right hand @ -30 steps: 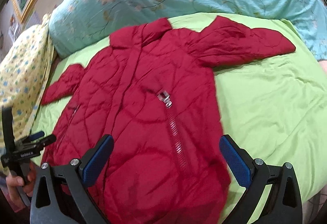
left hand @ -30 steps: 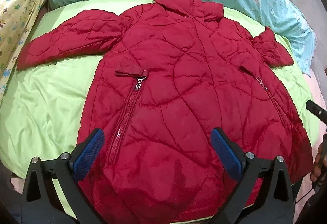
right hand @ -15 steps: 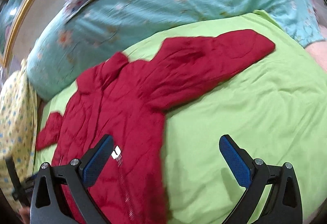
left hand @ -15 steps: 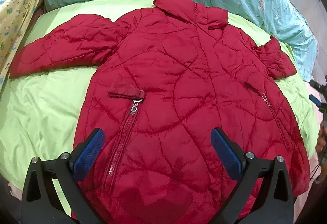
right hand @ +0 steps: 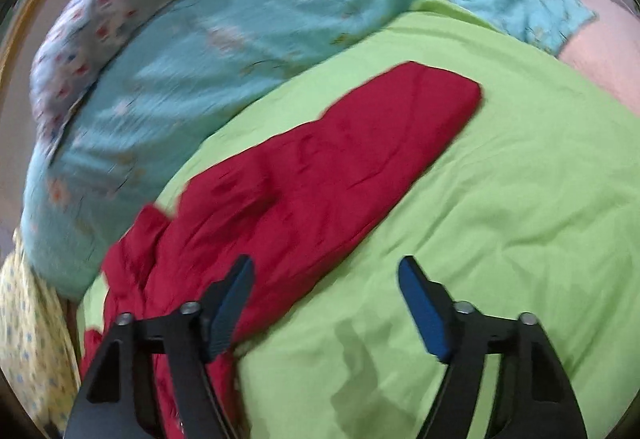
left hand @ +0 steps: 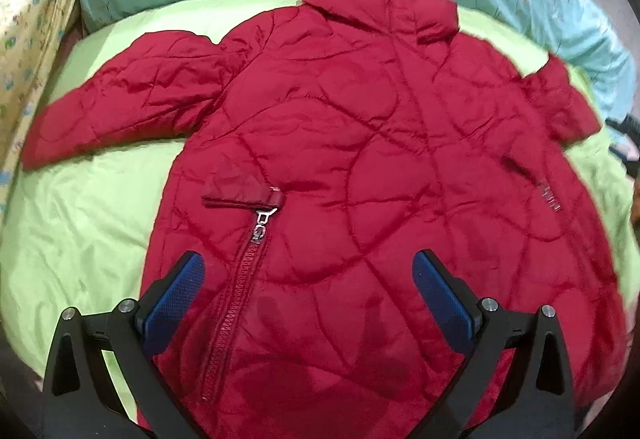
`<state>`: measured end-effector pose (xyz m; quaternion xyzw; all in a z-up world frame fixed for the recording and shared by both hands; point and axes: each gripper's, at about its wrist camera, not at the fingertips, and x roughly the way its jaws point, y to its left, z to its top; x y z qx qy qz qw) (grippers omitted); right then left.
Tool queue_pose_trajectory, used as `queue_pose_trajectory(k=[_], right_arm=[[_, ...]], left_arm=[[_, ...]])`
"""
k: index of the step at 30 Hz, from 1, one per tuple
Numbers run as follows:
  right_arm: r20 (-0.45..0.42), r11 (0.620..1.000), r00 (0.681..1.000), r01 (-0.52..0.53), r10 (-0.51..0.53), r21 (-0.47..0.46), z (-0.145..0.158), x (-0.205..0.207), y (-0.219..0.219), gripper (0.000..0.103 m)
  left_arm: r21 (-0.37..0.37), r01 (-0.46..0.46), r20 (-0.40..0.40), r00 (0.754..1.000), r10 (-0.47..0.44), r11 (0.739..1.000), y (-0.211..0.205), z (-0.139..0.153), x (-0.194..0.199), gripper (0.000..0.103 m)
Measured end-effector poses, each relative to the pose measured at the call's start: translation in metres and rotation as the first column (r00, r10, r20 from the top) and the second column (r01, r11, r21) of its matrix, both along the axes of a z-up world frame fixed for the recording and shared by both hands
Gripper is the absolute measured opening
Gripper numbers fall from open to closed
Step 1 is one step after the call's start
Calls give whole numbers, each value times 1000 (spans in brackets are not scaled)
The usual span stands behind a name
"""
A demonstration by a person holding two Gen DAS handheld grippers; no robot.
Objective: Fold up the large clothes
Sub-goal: 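Grasp the sleeve nearest the right tool with the right tool, then lift the sleeve and fold it across the jacket body with the right tool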
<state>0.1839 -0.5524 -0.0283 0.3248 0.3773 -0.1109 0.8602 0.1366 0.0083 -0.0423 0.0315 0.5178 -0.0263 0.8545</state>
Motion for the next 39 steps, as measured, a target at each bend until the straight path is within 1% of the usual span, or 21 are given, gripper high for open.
queue_pose_trajectory(k=[2, 5, 9, 10, 11, 13, 14, 16, 17, 18, 20, 21, 23, 24, 27, 29, 30, 33, 36, 39], right_arm=[[-5, 999, 999, 43, -43, 26, -10, 9, -17, 58], [-4, 995, 996, 90, -90, 53, -23, 22, -36, 57], [0, 988, 992, 130, -130, 82, -38, 38, -54, 57], [-1, 987, 990, 138, -138, 88, -40, 40, -58, 57], [-4, 982, 989, 149, -150, 113, -47, 43, -64, 56], [-5, 973, 987, 160, -161, 165, -56, 48, -71, 49], [-6, 972, 987, 161, -162, 169, -60, 52, -73, 46], [5, 975, 987, 155, -158, 156, -62, 56, -76, 44], [11, 975, 987, 154, -158, 160, -63, 58, -77, 38], [15, 972, 987, 156, -161, 176, -65, 59, -79, 25], [30, 969, 986, 156, -164, 193, -64, 58, -80, 15], [56, 973, 987, 141, -154, 180, -57, 56, -76, 11], [85, 984, 989, 105, -118, 141, -45, 55, -67, 9], [105, 992, 991, 70, -82, 109, -34, 56, -57, 8], [138, 998, 990, -5, -3, 60, -12, 55, -35, 7], [170, 997, 983, -73, 68, 19, 8, 53, -12, 7], [181, 996, 979, -93, 89, 10, 14, 52, -4, 7], [221, 982, 956, -188, 191, -36, 38, 49, 34, 7], [247, 964, 932, -260, 265, -54, 56, 48, 65, 7], [270, 936, 896, -347, 351, -65, 71, 50, 102, 7]], left_arm=[[-5, 11, -6, 1000, -11, 1000, -2, -2, 0, 103], [-18, 11, -4, 1000, -11, 1000, -3, -3, 1, 103], [10, 0, -19, 1000, 1, 1000, -6, -7, 6, 103], [8, -1, -25, 1000, 2, 1000, -7, -8, 7, 103], [3, -2, -31, 1000, 2, 1000, -7, -9, 8, 103], [-2, -2, -34, 999, 2, 1000, -8, -11, 8, 103], [0, -1, -38, 999, 1, 1000, -8, -11, 8, 103], [10, -3, -40, 999, 3, 1000, -10, -12, 9, 103], [12, -3, -44, 999, 4, 1000, -10, -13, 9, 103], [9, -3, -47, 999, 4, 1000, -10, -13, 9, 103], [2, -4, -51, 999, 4, 1000, -10, -14, 9, 103], [-1, -5, -50, 999, 5, 1000, -10, -14, 9, 103], [-10, -6, -54, 999, 5, 1000, -10, -15, 10, 103], [-16, -5, -53, 999, 4, 1000, -10, -15, 9, 103], [-33, -1, -47, 999, -1, 999, -10, -13, 7, 103], [-40, 3, -39, 999, -5, 999, -10, -12, 4, 103], [-45, 5, -39, 999, -6, 999, -9, -11, 3, 103], [-59, 1, -37, 999, -3, 998, -6, -9, 2, 103], [-79, -7, -28, 1000, 5, 997, 1, -6, 0, 103], [-98, -18, -18, 1000, 16, 995, 9, -2, -2, 103]])
